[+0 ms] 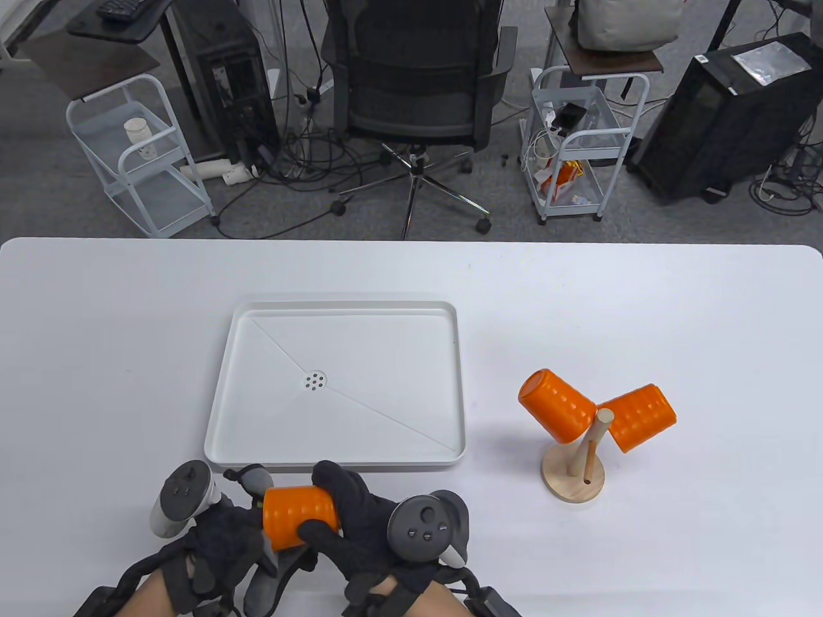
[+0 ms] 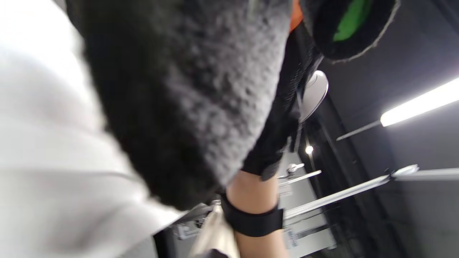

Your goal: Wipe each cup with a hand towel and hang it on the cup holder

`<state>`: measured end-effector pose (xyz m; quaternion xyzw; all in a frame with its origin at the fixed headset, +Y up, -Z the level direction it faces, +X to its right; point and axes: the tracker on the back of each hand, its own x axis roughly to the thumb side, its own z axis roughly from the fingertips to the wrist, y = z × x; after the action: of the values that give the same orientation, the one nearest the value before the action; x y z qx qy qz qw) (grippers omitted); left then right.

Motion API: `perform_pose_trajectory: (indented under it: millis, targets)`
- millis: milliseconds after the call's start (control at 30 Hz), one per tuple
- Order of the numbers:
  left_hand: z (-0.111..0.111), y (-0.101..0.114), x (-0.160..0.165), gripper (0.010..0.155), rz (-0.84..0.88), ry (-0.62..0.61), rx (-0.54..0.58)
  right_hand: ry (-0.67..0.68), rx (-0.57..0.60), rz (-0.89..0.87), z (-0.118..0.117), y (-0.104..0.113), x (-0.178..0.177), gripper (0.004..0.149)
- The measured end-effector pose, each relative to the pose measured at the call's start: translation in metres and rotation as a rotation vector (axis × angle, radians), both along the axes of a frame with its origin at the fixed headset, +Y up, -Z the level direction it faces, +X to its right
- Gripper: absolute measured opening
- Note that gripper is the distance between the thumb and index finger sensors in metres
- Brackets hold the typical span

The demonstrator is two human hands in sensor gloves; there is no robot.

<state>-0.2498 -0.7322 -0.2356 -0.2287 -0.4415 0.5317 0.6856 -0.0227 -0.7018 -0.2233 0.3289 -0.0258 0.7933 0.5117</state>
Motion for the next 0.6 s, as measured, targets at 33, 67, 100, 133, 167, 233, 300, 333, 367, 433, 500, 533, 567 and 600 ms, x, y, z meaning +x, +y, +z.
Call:
perform_pose_trajectory:
  millis: [33,67,100,133,167,233,300,333,367,433,500,533,567,600]
  targets:
    - [0.001,0.002,0.0,0.091,-0.027,0.008,0.031,0.001,-0.013,-0.004,0.0,-0.001,0.0,0.081]
    - [0.002,0.005,0.0,0.09,-0.05,0.016,0.07,0.001,-0.031,-0.008,-0.001,-0.002,0.0,0.081]
    - [0.004,0.01,0.0,0.09,-0.097,0.035,0.134,0.002,-0.054,-0.009,-0.002,-0.003,0.001,0.081]
    - [0.006,0.012,0.0,0.09,-0.135,0.043,0.186,0.005,-0.066,-0.018,-0.002,-0.004,0.001,0.081]
    - [0.008,0.016,0.001,0.089,-0.174,0.049,0.238,0.013,-0.087,-0.033,-0.003,-0.005,0.001,0.081]
    - [0.013,0.022,0.002,0.089,-0.246,0.059,0.327,0.019,-0.105,-0.039,-0.003,-0.005,0.001,0.082]
    - [0.016,0.027,0.004,0.088,-0.301,0.063,0.401,0.022,-0.11,-0.039,-0.004,-0.005,0.001,0.082]
    - [0.018,0.029,0.005,0.088,-0.34,0.066,0.451,0.025,-0.114,-0.04,-0.004,-0.005,0.001,0.082]
    - [0.02,0.031,0.006,0.088,-0.37,0.07,0.484,0.026,-0.118,-0.042,-0.003,-0.005,0.001,0.082]
    - [0.024,0.036,0.008,0.087,-0.427,0.084,0.562,0.033,-0.128,-0.05,-0.003,-0.005,0.002,0.082]
    - [0.028,0.039,0.01,0.088,-0.468,0.093,0.61,0.039,-0.132,-0.054,-0.003,-0.005,0.002,0.082]
    - [0.029,0.04,0.01,0.087,-0.469,0.097,0.615,0.042,-0.131,-0.056,-0.003,-0.005,0.002,0.082]
    - [0.029,0.039,0.01,0.087,-0.451,0.098,0.605,0.043,-0.13,-0.057,-0.003,-0.005,0.002,0.082]
    - [0.028,0.038,0.01,0.087,-0.42,0.098,0.583,0.047,-0.131,-0.059,-0.003,-0.005,0.001,0.082]
